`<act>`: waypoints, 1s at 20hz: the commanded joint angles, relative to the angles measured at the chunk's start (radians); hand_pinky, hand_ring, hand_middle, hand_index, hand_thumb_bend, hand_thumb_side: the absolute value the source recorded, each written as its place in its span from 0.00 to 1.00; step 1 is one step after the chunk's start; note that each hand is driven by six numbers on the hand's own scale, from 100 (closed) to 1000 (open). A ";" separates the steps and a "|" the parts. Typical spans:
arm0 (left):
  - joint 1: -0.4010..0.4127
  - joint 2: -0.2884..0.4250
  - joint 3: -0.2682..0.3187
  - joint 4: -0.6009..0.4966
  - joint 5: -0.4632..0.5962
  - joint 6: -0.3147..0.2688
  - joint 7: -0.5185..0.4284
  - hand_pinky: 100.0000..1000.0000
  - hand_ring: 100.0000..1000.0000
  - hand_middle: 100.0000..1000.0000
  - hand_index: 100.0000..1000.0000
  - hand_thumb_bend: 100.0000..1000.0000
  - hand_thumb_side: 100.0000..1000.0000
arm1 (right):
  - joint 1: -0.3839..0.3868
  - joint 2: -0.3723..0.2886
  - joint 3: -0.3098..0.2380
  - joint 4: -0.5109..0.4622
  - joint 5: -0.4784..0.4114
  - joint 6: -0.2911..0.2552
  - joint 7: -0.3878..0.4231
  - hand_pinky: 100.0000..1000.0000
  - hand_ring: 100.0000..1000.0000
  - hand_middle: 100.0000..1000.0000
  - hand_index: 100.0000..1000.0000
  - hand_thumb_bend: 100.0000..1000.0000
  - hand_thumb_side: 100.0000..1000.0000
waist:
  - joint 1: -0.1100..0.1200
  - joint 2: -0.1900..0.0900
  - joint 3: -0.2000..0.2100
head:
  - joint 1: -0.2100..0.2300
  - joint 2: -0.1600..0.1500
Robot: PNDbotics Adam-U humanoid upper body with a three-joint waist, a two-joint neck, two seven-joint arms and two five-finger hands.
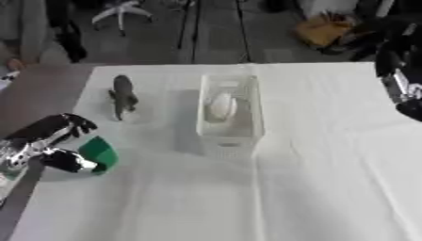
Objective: Pick up objects on the table and place them in the box.
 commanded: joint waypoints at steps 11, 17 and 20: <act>0.002 -0.025 0.005 0.033 0.006 0.000 0.069 0.52 0.57 0.61 0.81 0.75 0.41 | -0.010 -0.025 -0.006 -0.023 -0.008 -0.005 -0.001 0.60 0.71 0.76 0.88 0.00 0.48 | -0.008 -0.028 0.000 | -0.001 0.003; 0.006 -0.038 0.004 0.046 0.008 -0.006 0.089 0.51 0.56 0.60 0.81 0.73 0.40 | -0.012 -0.024 -0.006 -0.023 -0.009 -0.004 -0.001 0.60 0.71 0.76 0.88 0.00 0.48 | -0.008 -0.028 -0.002 | 0.000 0.000; 0.006 -0.047 0.004 0.051 0.001 -0.009 0.109 0.42 0.48 0.56 0.78 0.67 0.35 | -0.011 -0.023 -0.006 -0.023 -0.009 -0.004 0.000 0.60 0.71 0.76 0.88 0.00 0.48 | -0.008 -0.027 -0.003 | -0.001 -0.001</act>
